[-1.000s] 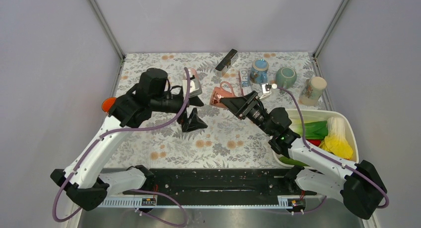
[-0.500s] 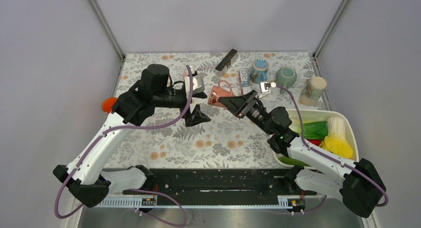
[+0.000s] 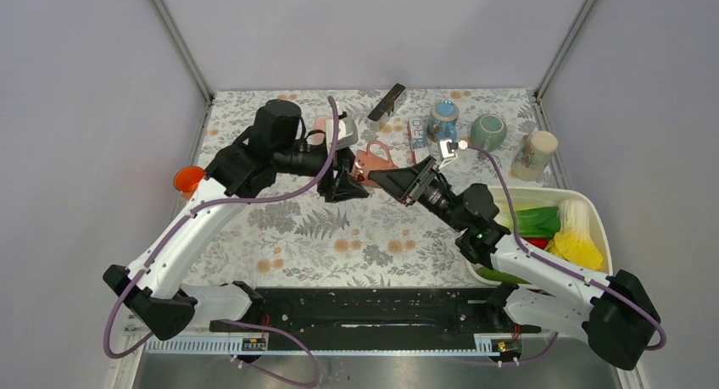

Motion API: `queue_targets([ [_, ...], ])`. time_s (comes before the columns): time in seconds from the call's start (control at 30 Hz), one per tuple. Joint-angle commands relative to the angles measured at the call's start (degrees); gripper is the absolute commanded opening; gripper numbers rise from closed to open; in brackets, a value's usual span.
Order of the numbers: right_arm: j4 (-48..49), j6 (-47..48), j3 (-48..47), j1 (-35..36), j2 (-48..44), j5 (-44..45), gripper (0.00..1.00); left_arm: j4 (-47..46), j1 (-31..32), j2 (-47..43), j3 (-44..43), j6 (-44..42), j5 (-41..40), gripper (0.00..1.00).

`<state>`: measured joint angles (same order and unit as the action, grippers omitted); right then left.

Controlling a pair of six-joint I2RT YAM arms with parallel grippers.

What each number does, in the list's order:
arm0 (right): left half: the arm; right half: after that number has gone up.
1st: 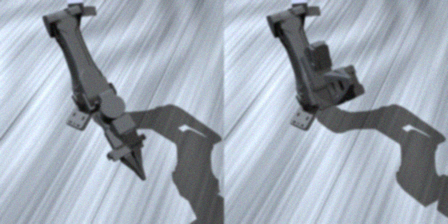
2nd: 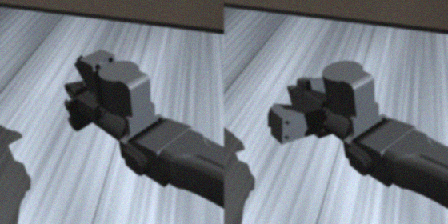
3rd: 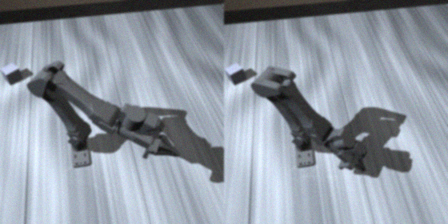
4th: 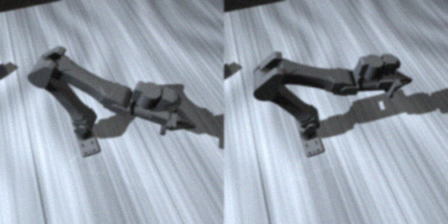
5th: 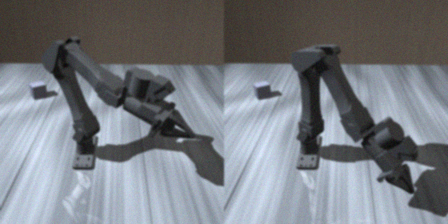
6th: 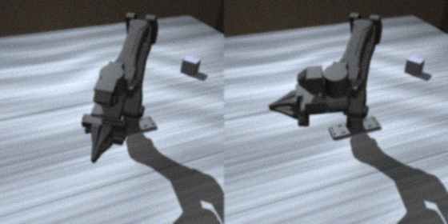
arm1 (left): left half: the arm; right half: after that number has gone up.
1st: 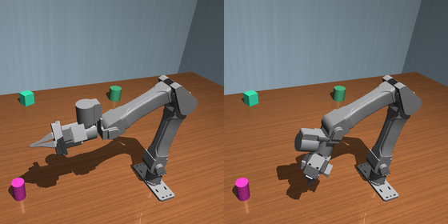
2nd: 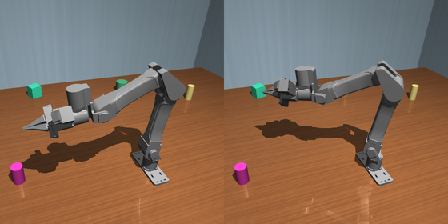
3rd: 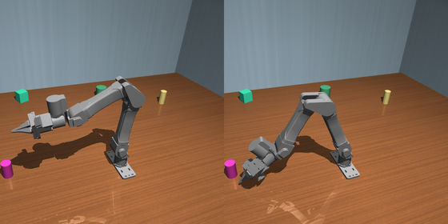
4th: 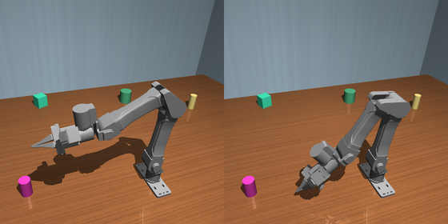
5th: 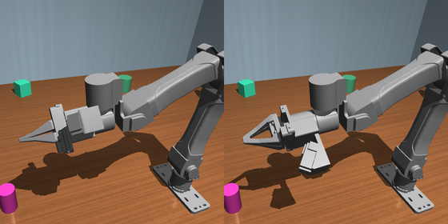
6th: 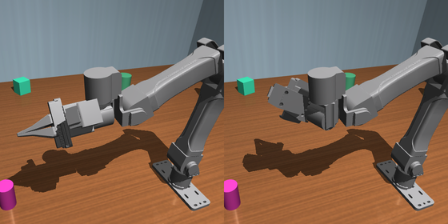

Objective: Turn the mug right side up

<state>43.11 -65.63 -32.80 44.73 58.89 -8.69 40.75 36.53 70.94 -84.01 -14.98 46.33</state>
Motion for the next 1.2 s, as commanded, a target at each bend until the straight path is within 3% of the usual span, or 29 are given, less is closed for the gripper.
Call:
queue_targets([
  [0.0,7.9,0.4,-3.5,1.2,-0.7,-1.5,0.0,-3.0,0.5,1.3,-2.2,2.9,6.5,0.52],
  [0.03,8.2,0.2,-3.5,1.2,-0.4,-1.5,0.0,-2.7,0.4,1.6,-2.2,2.7,7.7,0.42],
  [0.1,8.4,0.0,-3.4,1.2,0.1,-1.3,0.0,-2.5,0.5,1.7,-2.3,2.9,7.8,0.07],
  [0.13,8.4,-0.2,-3.2,1.2,0.3,-1.1,0.0,-2.4,0.5,1.5,-2.2,2.6,6.9,0.0],
  [0.23,8.5,-0.5,-1.7,1.2,0.7,0.5,0.0,-2.5,0.3,0.3,-1.4,2.0,3.2,0.0],
  [0.27,8.6,-0.5,-1.1,1.2,0.7,1.4,0.08,-2.7,0.2,-0.2,-0.9,2.0,1.9,0.0],
  [0.4,4.5,1.6,0.3,1.2,0.4,4.8,0.95,-3.0,0.1,-2.9,1.3,1.4,-9.3,0.0],
  [0.43,1.9,2.6,0.3,1.1,0.0,6.1,0.99,-2.3,0.0,-3.4,1.4,1.0,-12.9,0.0],
  [0.57,-9.2,8.2,0.2,1.1,-2.8,12.8,1.0,5.6,-1.0,-3.3,0.6,-3.4,-29.1,0.0],
  [0.63,-16.2,12.1,-1.4,1.2,-4.1,15.8,0.99,8.2,-4.0,-3.3,2.6,-4.6,-32.6,0.0],
  [0.9,-28.2,19.7,-5.4,1.1,-4.2,15.5,1.0,7.5,-24.7,-9.0,18.9,1.6,-38.0,0.0],
  [1.03,-31.0,21.2,-6.3,1.1,-3.2,14.4,0.99,13.9,-30.3,-14.0,22.6,-8.3,-42.7,0.0],
  [1.17,-30.0,21.4,-5.1,1.2,-2.8,13.4,0.99,18.3,-43.6,-13.4,24.6,-17.6,-41.4,0.0],
])
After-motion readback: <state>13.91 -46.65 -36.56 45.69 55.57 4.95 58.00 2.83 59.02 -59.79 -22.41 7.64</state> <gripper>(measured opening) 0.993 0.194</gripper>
